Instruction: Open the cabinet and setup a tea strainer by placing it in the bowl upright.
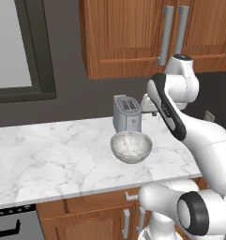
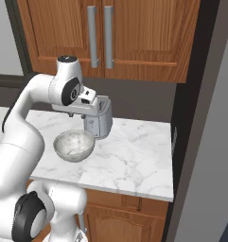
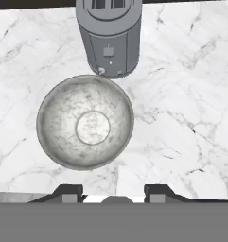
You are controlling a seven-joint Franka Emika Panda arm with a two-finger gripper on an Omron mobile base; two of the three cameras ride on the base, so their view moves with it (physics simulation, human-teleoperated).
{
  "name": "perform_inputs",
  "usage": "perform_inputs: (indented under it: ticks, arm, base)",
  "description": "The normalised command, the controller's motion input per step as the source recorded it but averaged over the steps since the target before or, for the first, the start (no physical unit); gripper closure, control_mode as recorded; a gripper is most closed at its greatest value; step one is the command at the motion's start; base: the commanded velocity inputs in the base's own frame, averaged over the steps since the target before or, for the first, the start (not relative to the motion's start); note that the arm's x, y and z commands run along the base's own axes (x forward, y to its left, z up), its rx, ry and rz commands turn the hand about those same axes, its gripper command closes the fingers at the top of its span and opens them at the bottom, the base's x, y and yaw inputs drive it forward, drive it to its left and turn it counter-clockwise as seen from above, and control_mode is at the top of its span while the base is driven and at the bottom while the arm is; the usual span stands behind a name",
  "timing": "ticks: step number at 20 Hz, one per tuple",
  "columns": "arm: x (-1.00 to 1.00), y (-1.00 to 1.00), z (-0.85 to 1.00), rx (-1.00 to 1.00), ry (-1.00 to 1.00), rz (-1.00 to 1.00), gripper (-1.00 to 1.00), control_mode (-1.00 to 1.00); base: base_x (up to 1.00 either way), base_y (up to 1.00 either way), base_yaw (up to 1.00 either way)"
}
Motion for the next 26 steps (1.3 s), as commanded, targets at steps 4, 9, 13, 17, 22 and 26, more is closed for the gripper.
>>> perform_inputs:
  ticks: [4, 9, 13, 17, 22, 26]
  arm:
    - [-0.02, -0.08, 0.00, 0.00, 0.00, 0.00, -1.00, -1.00]
    - [0.00, 0.00, 0.01, -0.01, -0.06, -0.02, -1.00, -1.00]
    - [0.00, 0.00, 0.25, -0.07, -0.22, -0.10, -1.00, -1.00]
    - [0.00, -0.08, 0.49, -0.06, -0.25, -0.19, -1.00, -1.00]
    - [0.00, -0.24, 0.75, 0.00, -0.23, -0.20, -1.00, -1.00]
    - [-0.01, -0.10, 0.87, 0.02, -0.20, -0.08, -1.00, -1.00]
  base:
    - [0.00, 0.00, 0.00]
    - [0.00, 0.00, 0.00]
    - [0.00, 0.00, 0.00]
    - [0.00, 0.00, 0.00]
    - [0.00, 0.00, 0.00]
    - [0.00, 0.00, 0.00]
